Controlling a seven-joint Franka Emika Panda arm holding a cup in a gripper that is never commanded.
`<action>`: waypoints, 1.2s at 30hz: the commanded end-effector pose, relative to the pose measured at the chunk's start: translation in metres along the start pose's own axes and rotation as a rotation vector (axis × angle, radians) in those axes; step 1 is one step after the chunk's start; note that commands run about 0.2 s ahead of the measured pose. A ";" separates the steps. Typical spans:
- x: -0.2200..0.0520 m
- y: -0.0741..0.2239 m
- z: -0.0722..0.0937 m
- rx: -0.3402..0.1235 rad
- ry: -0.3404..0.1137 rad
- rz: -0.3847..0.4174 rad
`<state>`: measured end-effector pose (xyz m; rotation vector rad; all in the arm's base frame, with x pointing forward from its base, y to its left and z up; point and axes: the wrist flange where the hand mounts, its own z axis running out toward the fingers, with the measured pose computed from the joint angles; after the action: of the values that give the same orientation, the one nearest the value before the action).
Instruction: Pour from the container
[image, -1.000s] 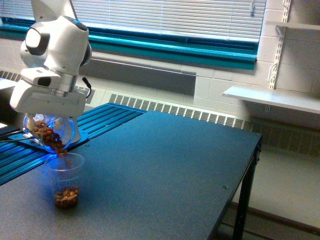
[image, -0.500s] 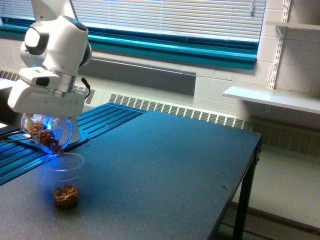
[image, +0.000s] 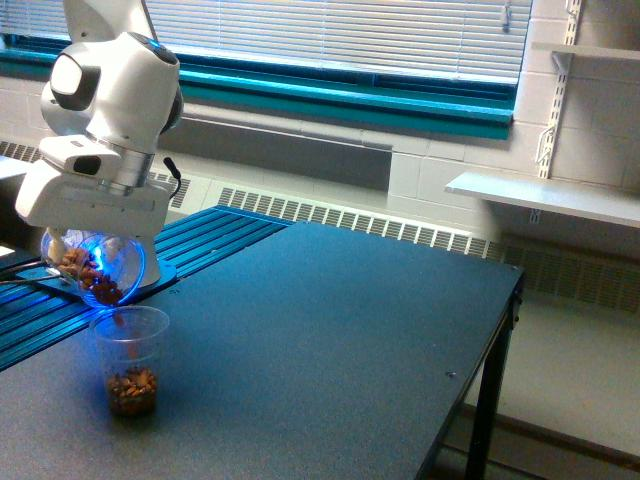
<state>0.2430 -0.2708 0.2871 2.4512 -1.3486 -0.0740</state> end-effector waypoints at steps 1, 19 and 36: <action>0.003 -0.004 -0.001 -0.011 -0.005 -0.024; 0.010 -0.013 0.001 -0.029 -0.013 -0.052; 0.010 -0.023 0.002 -0.040 -0.026 -0.095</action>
<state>0.2614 -0.2698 0.2774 2.4730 -1.2635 -0.1470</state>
